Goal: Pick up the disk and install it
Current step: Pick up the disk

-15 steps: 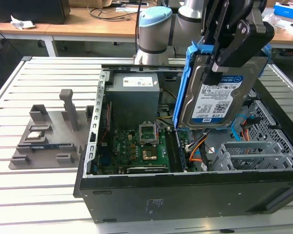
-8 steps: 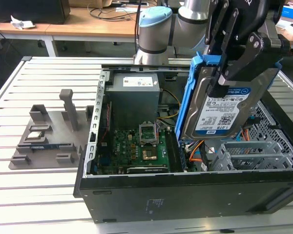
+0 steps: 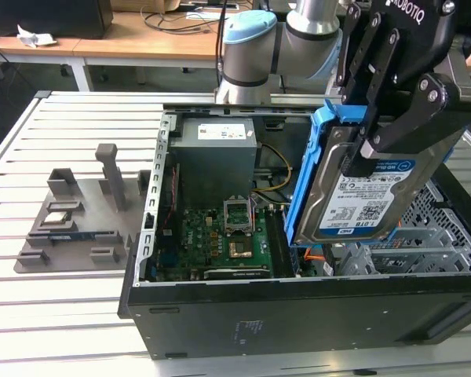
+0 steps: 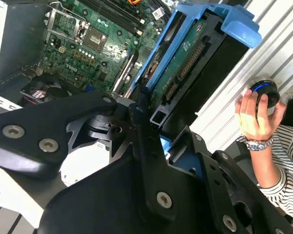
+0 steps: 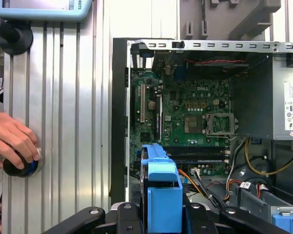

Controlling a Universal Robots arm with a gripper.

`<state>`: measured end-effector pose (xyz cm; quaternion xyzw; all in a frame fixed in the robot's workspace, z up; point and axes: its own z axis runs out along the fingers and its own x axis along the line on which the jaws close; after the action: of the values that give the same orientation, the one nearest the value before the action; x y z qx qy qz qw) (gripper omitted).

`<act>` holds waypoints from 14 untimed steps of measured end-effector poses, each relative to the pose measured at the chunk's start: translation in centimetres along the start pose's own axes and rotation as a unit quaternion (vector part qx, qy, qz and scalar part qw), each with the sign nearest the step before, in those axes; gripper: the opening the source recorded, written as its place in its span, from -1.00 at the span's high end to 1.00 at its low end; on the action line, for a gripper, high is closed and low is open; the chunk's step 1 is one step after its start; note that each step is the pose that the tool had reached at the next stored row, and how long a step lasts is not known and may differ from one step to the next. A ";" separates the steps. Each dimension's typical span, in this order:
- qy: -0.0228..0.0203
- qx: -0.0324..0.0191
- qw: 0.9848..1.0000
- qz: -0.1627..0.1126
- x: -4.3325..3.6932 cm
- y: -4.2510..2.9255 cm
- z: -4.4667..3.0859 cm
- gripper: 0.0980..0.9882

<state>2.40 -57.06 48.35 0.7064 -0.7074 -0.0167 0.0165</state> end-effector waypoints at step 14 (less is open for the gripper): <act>0.000 0.000 1.000 0.000 -0.04 -2.28 -0.10 0.40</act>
<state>4.68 -57.02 48.34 0.7065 -0.7074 -0.0167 0.0170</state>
